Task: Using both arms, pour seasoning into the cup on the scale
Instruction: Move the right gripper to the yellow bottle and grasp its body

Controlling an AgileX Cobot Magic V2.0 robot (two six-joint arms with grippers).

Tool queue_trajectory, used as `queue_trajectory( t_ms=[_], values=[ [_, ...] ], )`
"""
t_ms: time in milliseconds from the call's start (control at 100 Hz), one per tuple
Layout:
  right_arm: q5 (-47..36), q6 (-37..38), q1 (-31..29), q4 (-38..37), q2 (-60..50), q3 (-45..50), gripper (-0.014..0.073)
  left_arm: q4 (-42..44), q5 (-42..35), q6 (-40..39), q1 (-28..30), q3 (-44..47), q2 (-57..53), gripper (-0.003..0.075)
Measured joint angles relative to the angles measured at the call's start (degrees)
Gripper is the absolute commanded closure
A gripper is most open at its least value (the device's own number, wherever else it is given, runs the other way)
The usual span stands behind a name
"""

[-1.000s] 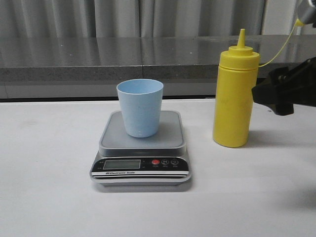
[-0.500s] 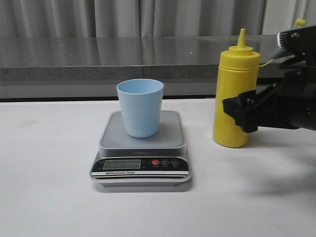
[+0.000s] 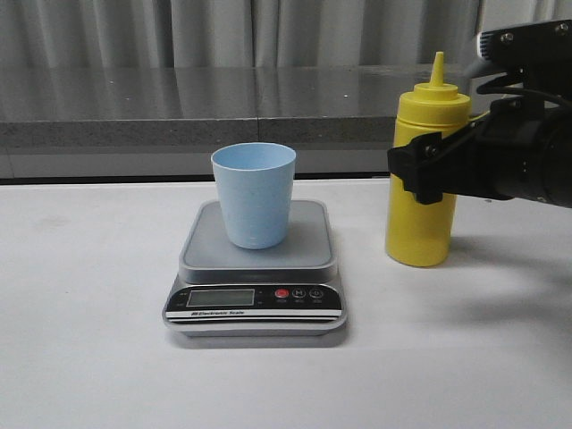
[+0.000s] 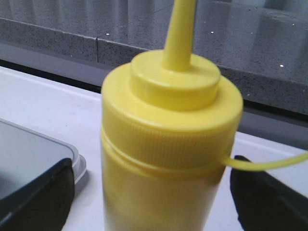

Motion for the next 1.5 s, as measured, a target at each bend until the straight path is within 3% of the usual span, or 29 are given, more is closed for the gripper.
queue_trajectory(
  t_ms=[1320, 1400, 1500],
  values=[
    [-0.09, 0.08, 0.00, 2.22, 7.08, -7.07, -0.0050, 0.00, 0.00, 0.00, 0.00, 0.00, 0.00, 0.0740],
    [-0.06, 0.08, 0.00, 2.22, 7.66, -7.16, -0.0013, 0.00, 0.00, 0.00, 0.00, 0.00, 0.00, 0.0740],
    [0.03, 0.08, 0.00, 2.22, 8.00, -7.16, 0.0102, 0.00, 0.00, 0.00, 0.00, 0.00, 0.00, 0.0740]
  ],
)
